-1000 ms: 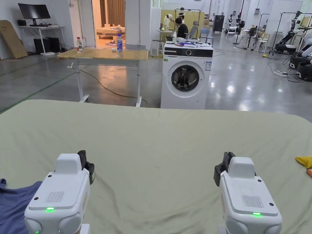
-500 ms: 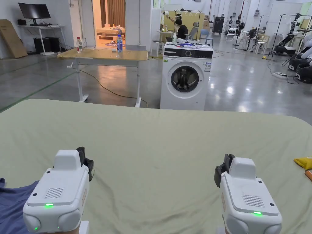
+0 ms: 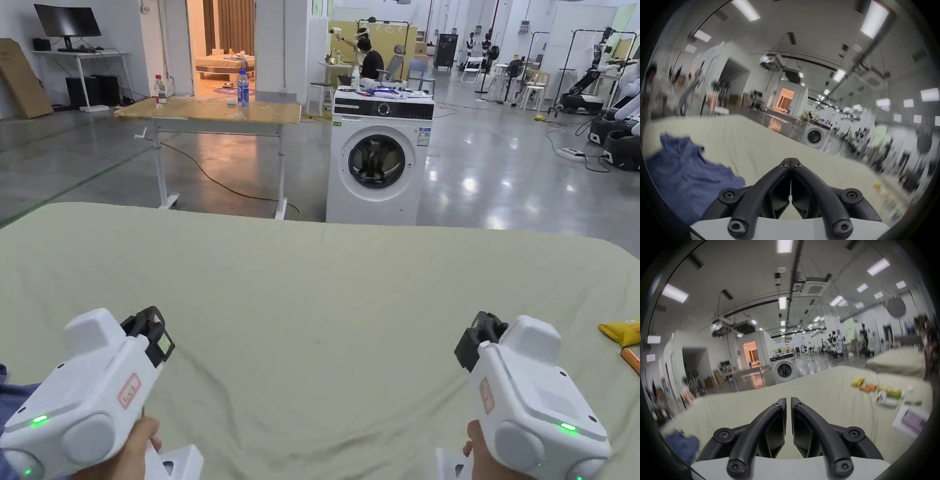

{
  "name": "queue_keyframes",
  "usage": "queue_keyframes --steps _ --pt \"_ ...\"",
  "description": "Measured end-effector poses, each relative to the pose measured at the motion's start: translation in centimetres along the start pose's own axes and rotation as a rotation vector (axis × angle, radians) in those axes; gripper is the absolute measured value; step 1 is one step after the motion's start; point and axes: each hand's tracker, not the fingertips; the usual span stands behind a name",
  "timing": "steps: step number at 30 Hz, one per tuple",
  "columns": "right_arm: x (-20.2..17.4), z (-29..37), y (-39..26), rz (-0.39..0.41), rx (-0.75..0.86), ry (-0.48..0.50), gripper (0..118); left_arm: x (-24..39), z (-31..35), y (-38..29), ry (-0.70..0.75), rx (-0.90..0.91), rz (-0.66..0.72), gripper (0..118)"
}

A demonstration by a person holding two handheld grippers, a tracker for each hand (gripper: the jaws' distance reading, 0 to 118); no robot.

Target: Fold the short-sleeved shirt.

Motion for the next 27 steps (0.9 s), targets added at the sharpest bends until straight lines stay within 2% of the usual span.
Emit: queue_keyframes --steps 1,2,3,4,5,7,9,11,13,15,16,17,18,20,22,25,27 --pt "0.3 -0.2 0.2 -0.070 -0.016 0.011 5 -0.2 0.1 0.4 0.021 -0.003 0.029 0" --pt "0.4 -0.4 0.3 -0.081 -0.028 0.020 4 0.3 0.2 0.5 0.031 0.000 -0.008 0" --pt "0.3 -0.5 0.6 -0.034 -0.020 0.015 3 1.0 0.3 0.4 0.042 0.011 -0.106 0" --pt "-0.4 -0.6 0.7 0.083 -0.013 0.031 3 2.0 0.4 0.2 0.051 0.018 -0.281 0" --pt "-1.2 -0.7 0.9 0.242 0.005 0.055 2 3.2 0.3 -0.3 0.070 0.023 -0.488 0" --pt "-3.3 -0.6 0.9 0.615 0.004 0.144 2 4.9 0.2 -1.4 0.126 0.025 -0.849 0" --pt "-5.0 -0.2 0.0 0.984 0.077 0.111 2 5.6 -0.1 -2.7 0.148 0.037 -1.142 0" --pt "-5.9 0.2 -1.1 1.293 0.154 0.095 2 5.7 -0.4 -3.5 0.151 0.045 -1.376 0" --pt "-6.0 0.3 -1.9 1.479 0.187 0.102 2 6.2 0.0 -4.1 0.154 0.052 -1.560 0" --pt "-5.9 0.7 -2.0 1.577 0.192 0.104 2 6.0 0.1 -4.7 0.148 0.084 -1.682 0" --pt "-5.9 0.8 -2.1 1.577 0.185 0.113 2 6.1 0.1 -4.8 0.141 0.083 -1.710 0" --pt "-5.9 0.9 -2.0 1.531 0.164 0.126 2 6.0 0.2 -4.6 0.133 0.076 -1.714 0" --pt "-5.8 0.9 -1.7 1.440 0.122 0.154 2 6.1 0.3 -4.5 0.129 0.072 -1.677 0" --pt "-5.3 0.9 -0.7 1.146 0.041 0.159 2 6.6 0.7 -3.6 0.089 0.039 -1.425 0" --pt "-4.8 1.0 -0.2 0.906 -0.005 0.146 2 6.6 0.9 -2.1 0.073 -0.008 -1.111 0" --pt "-4.3 0.5 0.0 0.658 -0.054 0.127 2 5.2 0.2 -0.6 0.059 -0.066 -0.676 0" --pt "-3.4 -0.3 -0.3 0.495 -0.069 0.098 2 4.3 0.2 -0.1 0.043 -0.068 -0.449 0"
